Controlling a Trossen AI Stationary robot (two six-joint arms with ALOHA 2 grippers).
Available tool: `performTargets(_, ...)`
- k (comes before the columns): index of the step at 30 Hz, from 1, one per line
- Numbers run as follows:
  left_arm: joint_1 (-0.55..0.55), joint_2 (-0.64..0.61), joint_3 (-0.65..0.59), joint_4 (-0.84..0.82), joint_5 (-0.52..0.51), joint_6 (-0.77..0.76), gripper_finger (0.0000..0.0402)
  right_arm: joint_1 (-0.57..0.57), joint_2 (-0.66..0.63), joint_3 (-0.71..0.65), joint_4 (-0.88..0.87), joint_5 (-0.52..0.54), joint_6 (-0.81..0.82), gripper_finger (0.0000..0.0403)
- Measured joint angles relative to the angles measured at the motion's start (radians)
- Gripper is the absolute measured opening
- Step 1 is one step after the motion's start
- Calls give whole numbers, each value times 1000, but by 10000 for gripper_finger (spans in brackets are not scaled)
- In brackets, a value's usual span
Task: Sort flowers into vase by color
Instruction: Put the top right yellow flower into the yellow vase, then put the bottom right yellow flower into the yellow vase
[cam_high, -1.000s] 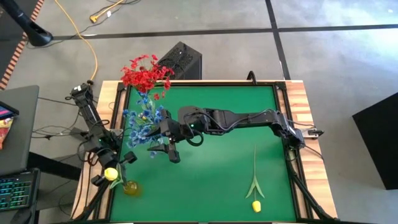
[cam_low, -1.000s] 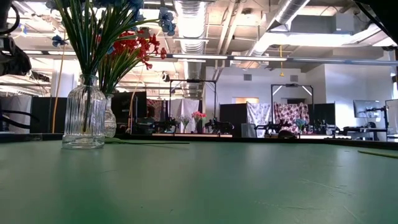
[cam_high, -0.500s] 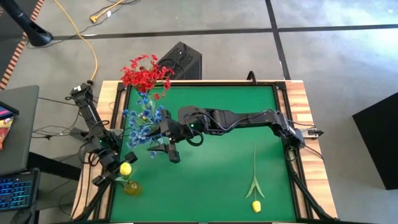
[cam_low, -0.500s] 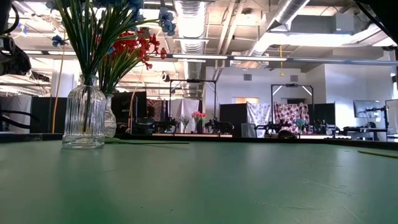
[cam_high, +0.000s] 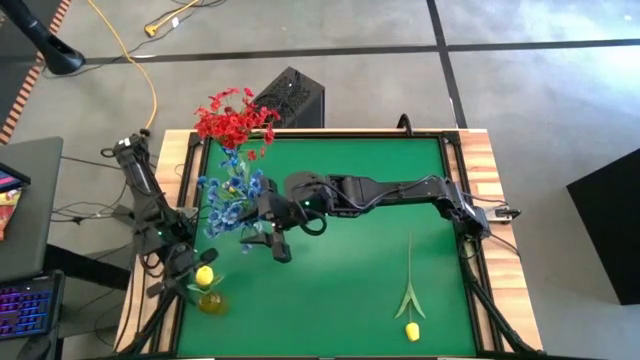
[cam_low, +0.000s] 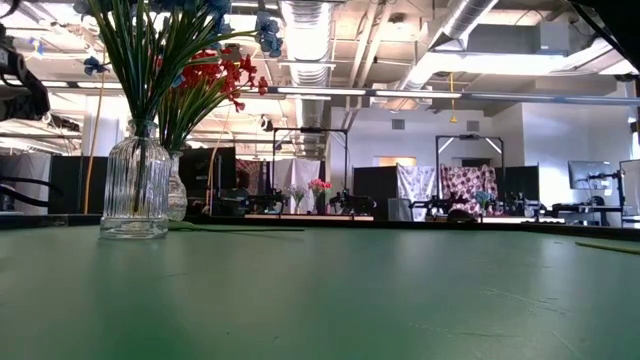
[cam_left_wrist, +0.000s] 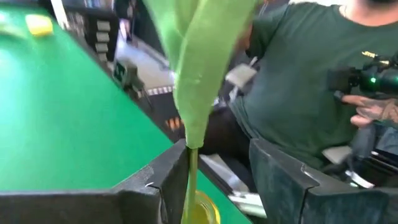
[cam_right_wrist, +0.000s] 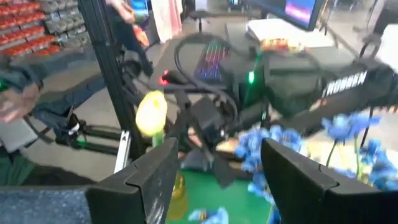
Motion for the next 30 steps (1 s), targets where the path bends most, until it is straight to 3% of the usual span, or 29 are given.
performTargets(10,0,0,179,-408,44,-266,158,9,0,0,-148,0,65,258)
performTargets(20,0,0,347,-691,63,-398,158,43,0,0,-418,0,226,258)
performTargets(30,0,0,454,-978,-65,-448,158,137,0,0,-797,0,407,258)
